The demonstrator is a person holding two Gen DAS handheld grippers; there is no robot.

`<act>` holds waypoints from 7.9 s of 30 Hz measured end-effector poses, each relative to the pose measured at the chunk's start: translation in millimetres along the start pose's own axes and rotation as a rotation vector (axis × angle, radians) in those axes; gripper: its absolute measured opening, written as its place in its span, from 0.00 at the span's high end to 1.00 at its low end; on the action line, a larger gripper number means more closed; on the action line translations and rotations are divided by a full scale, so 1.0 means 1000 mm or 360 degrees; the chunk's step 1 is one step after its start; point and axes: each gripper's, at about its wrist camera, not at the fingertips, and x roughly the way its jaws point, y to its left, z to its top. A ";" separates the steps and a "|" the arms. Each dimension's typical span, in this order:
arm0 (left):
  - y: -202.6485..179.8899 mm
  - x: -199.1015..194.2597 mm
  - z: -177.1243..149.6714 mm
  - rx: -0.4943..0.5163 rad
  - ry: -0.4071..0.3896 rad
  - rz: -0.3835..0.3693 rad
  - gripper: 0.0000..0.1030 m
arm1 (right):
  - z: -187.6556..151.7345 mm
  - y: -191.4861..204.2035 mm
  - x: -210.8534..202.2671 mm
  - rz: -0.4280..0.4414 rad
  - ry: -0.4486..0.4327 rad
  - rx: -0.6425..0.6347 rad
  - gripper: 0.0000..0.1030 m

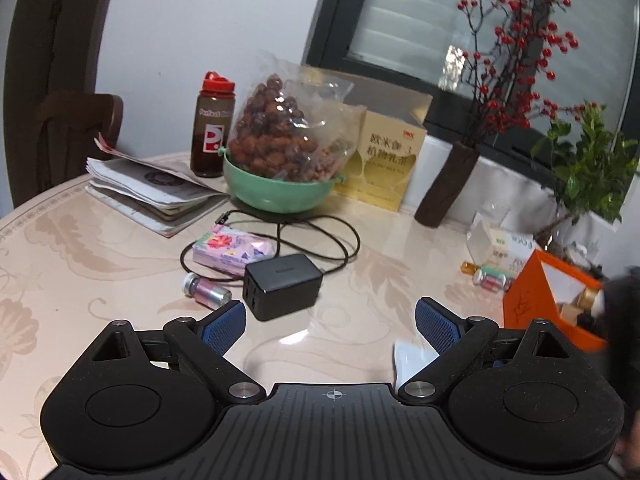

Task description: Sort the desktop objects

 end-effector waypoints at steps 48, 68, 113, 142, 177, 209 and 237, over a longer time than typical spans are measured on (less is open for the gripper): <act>-0.164 0.005 -0.119 0.0536 0.0432 -0.0031 0.09 | -0.156 0.009 -0.126 -0.0063 -0.0210 -0.0356 0.27; -0.162 -0.006 -0.115 0.0560 0.0379 -0.0083 0.58 | -0.152 0.012 -0.127 -0.0118 -0.0214 -0.0241 0.42; -0.174 -0.024 -0.094 0.0553 0.0333 -0.0184 0.82 | -0.146 0.020 -0.145 -0.0231 -0.0350 -0.0144 0.95; -0.298 -0.051 0.011 0.0789 -0.0010 -0.0329 0.82 | -0.079 -0.025 -0.242 -0.0503 -0.0737 -0.0082 0.95; -0.356 0.113 -0.001 0.0741 0.0180 -0.0272 0.32 | -0.071 -0.151 -0.192 -0.0790 -0.0843 0.0144 0.21; -0.286 0.028 -0.012 0.0569 0.0092 -0.0303 0.00 | -0.123 -0.075 -0.231 -0.0712 -0.0984 0.0239 0.01; -0.313 -0.055 -0.105 0.0873 0.0141 -0.0359 0.00 | -0.167 -0.067 -0.205 -0.0842 -0.0511 0.0832 0.00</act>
